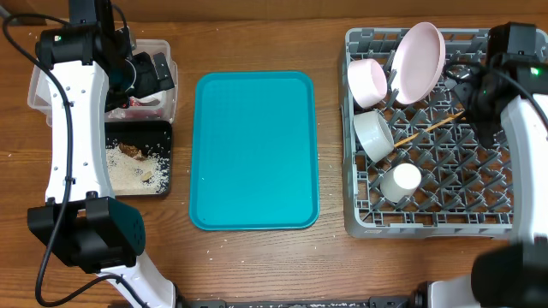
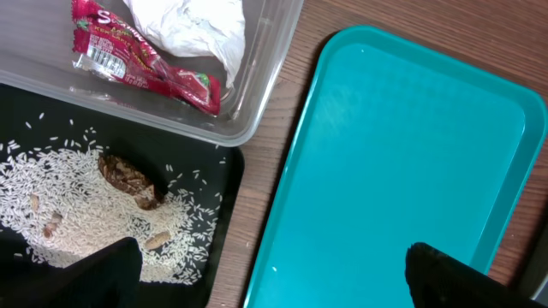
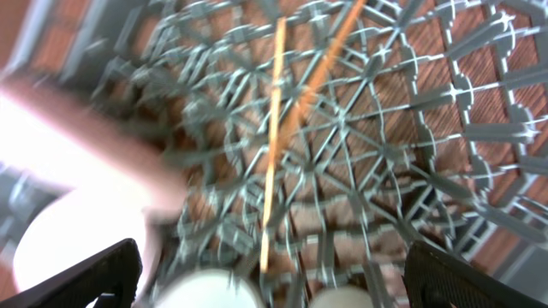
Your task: Sort waste into correct bins and load items into the dishwasher
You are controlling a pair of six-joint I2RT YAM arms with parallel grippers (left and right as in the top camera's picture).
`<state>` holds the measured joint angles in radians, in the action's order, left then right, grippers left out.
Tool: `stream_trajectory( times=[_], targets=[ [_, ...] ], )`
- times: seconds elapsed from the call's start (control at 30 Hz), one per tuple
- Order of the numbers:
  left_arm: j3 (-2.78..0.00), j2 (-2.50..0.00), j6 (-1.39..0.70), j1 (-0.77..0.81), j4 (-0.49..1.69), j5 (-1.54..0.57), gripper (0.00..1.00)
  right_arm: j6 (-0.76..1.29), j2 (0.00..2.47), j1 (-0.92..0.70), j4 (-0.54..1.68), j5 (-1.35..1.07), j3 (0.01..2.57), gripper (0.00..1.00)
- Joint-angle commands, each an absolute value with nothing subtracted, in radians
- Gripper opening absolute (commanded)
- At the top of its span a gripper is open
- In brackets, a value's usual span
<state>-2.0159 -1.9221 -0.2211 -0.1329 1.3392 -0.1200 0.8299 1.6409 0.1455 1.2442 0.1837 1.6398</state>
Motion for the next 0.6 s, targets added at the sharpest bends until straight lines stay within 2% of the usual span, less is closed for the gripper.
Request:
stream_trajectory(
  times=[0.0, 0.33, 0.57],
  targets=[
    [-2.030, -1.900, -0.209, -0.137, 1.338, -0.124, 1.00, 0.742, 1.438, 0.089, 1.296, 0.174, 1.673, 1.00],
    [-2.030, -1.900, -0.209, -0.137, 1.338, -0.124, 1.00, 0.728, 1.178, 0.010, 1.440, 0.152, 1.673, 1.00],
    [-2.030, -1.900, -0.209, -0.137, 1.338, -0.124, 1.00, 0.736, 1.074, 0.010, 1.542, 0.296, 1.673, 1.00]
  ],
)
